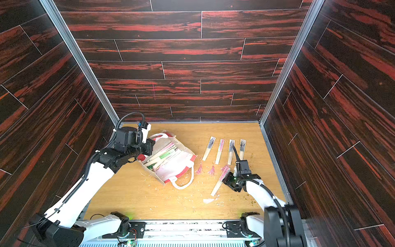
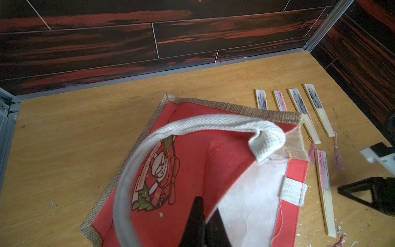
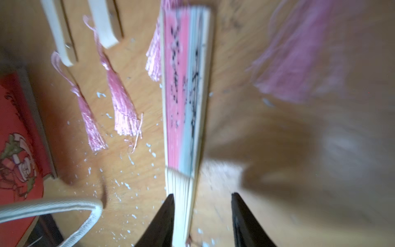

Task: Take out the folding fans from the tote bags
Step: Place the folding fan at the center of the board, then pick up the folding fan from the canvas bag.

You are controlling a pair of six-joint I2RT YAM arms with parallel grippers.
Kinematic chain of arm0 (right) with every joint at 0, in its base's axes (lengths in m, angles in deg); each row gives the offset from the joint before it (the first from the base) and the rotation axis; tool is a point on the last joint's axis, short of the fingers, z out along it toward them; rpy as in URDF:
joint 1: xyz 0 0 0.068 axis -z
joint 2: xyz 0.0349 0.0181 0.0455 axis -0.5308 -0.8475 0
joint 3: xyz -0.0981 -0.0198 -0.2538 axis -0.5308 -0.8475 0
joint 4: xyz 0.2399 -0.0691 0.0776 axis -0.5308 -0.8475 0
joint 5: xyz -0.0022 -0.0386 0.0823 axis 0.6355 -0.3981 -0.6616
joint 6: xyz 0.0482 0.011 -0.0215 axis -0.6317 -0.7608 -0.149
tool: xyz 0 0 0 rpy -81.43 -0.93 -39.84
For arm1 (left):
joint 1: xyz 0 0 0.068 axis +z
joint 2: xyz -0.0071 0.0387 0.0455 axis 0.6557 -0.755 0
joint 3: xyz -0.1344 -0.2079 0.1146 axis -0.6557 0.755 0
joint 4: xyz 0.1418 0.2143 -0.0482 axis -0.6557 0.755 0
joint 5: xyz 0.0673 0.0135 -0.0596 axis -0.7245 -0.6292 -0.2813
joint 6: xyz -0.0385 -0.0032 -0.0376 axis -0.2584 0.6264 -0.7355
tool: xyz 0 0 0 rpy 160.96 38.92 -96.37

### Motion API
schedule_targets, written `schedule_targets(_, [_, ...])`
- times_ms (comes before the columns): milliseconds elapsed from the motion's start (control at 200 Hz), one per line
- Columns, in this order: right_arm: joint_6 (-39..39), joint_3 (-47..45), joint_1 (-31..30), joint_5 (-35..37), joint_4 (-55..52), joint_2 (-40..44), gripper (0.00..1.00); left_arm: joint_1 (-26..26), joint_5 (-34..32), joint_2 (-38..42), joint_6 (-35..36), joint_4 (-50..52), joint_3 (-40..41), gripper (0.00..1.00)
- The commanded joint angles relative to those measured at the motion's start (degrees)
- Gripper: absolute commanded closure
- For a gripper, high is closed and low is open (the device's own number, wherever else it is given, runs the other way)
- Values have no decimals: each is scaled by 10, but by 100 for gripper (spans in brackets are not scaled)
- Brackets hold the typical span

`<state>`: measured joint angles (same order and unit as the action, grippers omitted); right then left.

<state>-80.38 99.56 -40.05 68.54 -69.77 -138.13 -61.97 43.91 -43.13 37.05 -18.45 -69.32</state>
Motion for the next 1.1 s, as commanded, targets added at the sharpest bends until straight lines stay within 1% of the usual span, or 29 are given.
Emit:
schedule_targets(0, [-2,41,-5,25,-68,67,55,3,15,21,16,-2,7,100])
schedule_targets(75, [-7,67,-23,25,-84,109,55,3,19,21,17,-5,9,100])
schedule_targets(135, [-13,91,-53,38,-91,136,56,3,21,21,15,-7,10,100])
schedule_targets(215, [-22,122,-118,81,-90,158,55,3,24,22,13,-11,14,100])
schedule_targets(301, [-32,151,-207,142,-77,160,55,3,30,22,8,-18,19,100])
schedule_targets(396, [-33,181,-323,225,-48,129,55,3,43,22,3,-29,27,100])
schedule_targets(501, [-20,212,-437,298,5,61,56,3,65,25,-10,-54,40,100])
schedule_targets(546, [-12,228,-472,305,35,23,55,3,70,27,-17,-66,46,100])
schedule_targets(626, [4,252,-517,300,90,-49,56,3,72,32,-34,-86,52,100])
schedule_targets(691, [13,267,-542,299,126,-103,57,3,74,35,-48,-103,57,100])
schedule_targets(747, [10,273,-552,286,158,-145,57,3,82,39,-58,-116,61,100])
schedule_targets(817, [-2,272,-553,263,199,-186,58,3,91,41,-67,-131,67,100])
schedule_targets(937, [-25,272,-552,248,264,-244,58,3,104,38,-71,-136,68,100])
schedule_targets(1037, [-36,293,-551,232,298,-299,58,3,103,37,-78,-142,74,100])
schedule_targets(1097, [-51,307,-541,205,317,-334,58,3,106,37,-82,-146,76,100])
